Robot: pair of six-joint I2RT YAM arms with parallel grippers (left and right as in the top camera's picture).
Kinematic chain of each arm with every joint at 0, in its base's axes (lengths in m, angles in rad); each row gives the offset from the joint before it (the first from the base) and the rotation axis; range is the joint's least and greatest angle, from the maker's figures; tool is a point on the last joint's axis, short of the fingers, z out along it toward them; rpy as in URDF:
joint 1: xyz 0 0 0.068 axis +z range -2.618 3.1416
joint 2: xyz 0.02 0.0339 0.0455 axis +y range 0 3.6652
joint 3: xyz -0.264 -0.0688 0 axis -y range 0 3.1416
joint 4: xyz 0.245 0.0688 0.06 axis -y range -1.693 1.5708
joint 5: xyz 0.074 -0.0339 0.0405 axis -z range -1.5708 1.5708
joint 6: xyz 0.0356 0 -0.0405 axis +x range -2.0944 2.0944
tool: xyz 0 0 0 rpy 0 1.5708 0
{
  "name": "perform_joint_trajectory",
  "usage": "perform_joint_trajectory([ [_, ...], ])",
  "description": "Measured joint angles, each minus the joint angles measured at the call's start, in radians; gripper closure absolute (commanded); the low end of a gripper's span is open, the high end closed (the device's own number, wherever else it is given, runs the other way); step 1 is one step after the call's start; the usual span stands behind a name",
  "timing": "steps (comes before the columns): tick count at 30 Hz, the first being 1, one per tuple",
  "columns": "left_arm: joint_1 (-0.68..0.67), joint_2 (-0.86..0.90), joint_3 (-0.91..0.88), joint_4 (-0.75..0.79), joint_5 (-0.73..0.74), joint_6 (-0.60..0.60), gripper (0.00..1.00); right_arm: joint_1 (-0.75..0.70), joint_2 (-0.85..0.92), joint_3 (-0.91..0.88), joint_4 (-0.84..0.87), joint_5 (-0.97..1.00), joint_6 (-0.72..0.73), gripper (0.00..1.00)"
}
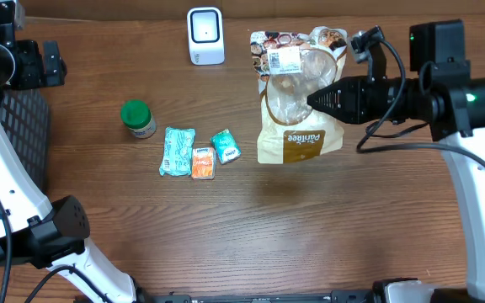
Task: Scan the item barcode
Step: 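Release the left gripper and lift the bag with the right gripper, then carry the bag with the right gripper over the scanner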
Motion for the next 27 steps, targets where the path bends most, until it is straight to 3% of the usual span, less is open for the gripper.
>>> perform_joint_trajectory([
  [11,0.0,0.0,0.0,0.0,0.0,0.0,0.0,0.005,-0.006,0.0,-0.001,0.06,-0.014,0.96],
  [18,0.0,0.0,0.0,0.0,0.0,0.0,0.0,0.034,0.028,0.028,0.003,0.233,0.092,0.96],
  [27,0.0,0.0,0.0,0.0,0.001,0.0,0.0,0.217,0.267,0.437,-0.005,0.592,0.142,0.96],
])
